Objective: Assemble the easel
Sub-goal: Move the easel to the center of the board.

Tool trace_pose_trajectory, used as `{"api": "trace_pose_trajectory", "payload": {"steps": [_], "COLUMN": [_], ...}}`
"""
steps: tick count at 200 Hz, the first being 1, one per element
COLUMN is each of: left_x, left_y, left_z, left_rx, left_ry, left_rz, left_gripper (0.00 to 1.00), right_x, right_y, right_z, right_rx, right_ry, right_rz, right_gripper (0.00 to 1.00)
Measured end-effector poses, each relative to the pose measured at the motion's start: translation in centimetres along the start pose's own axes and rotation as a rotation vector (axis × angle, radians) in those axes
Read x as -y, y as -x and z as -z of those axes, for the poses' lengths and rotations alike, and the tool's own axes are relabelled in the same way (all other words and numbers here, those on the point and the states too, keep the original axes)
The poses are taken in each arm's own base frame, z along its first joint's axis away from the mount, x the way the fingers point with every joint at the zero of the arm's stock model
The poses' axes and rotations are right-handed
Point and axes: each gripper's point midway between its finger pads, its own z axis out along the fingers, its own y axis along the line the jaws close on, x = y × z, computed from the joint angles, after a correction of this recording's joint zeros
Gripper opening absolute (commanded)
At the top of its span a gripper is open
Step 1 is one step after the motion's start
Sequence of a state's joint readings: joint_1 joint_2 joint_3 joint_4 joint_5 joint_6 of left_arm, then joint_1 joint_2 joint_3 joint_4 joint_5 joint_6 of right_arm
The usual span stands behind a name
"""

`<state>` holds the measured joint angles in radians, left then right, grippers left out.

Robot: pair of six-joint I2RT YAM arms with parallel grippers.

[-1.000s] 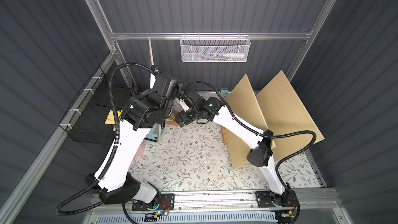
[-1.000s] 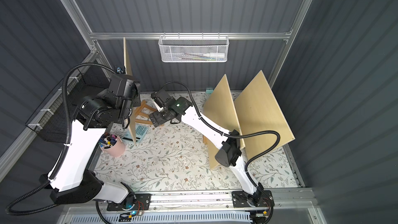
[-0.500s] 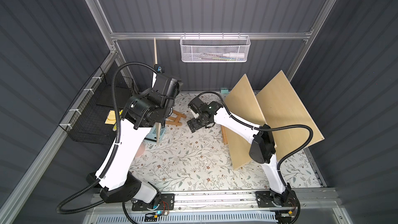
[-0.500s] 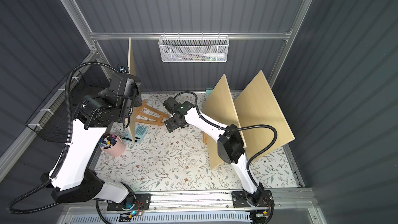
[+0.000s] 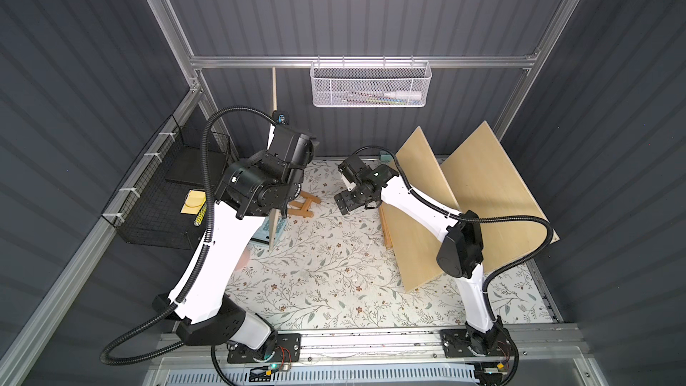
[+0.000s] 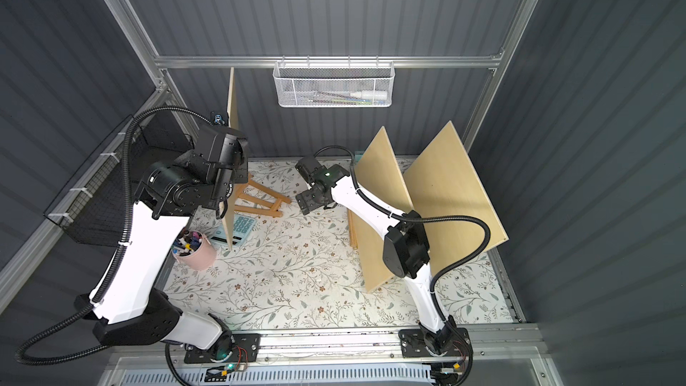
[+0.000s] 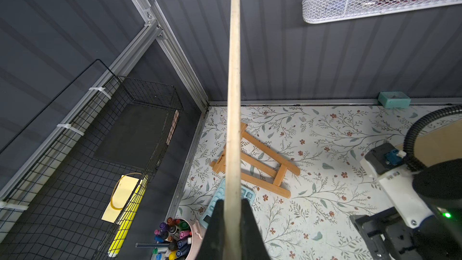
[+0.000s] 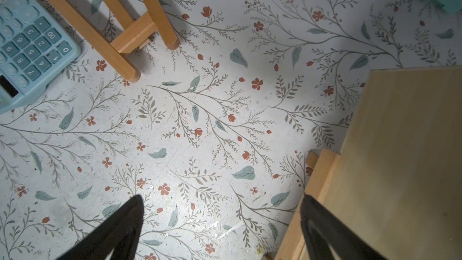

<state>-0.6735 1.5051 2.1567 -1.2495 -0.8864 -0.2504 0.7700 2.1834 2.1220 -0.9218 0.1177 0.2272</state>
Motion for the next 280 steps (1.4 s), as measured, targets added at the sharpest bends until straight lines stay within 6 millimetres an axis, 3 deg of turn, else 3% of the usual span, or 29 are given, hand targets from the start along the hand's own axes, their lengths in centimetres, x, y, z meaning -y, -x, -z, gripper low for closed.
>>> {"api": "trace_pose_trajectory", "payload": {"steps": [57,125,163,228,280], "left_x": [0.6,1.0,1.0,1.1,1.1], "left_y": [0.2,0.1,0.4,0.5,0.5], "left_z": [-0.4,-0.7,-0.7,-0.7,-0.8], "left_rx": [0.005,0.006,0.016,0.020,0.019], "left_ry": [-0.008,-0.008,-0.010,-0.011,-0.011], "left_rz": [-0.013,-0.049,-0.056,-0.052,-0.056], "left_gripper": [0.00,0.00,0.00,0.00,0.00], "right_x": [0.8,2.7,5.2,6.5,10.3], "right_y": [-3.4,-7.1,-7.3,-7.2,-6.8], "right_z": [-3.6,-5.3,-5.9,-5.9,-5.9], "right_rx": [-0.138,-0.255,-0.269,-0.268,-0.248], "right_ry": [-0.054,-0.108,-0.125,-0.137,-0.223], "right_rz": [-0.162,-0.291,-0.337,-0.319,-0.313], "right_gripper": [0.97,0.97,0.97,0.97,0.97]}}
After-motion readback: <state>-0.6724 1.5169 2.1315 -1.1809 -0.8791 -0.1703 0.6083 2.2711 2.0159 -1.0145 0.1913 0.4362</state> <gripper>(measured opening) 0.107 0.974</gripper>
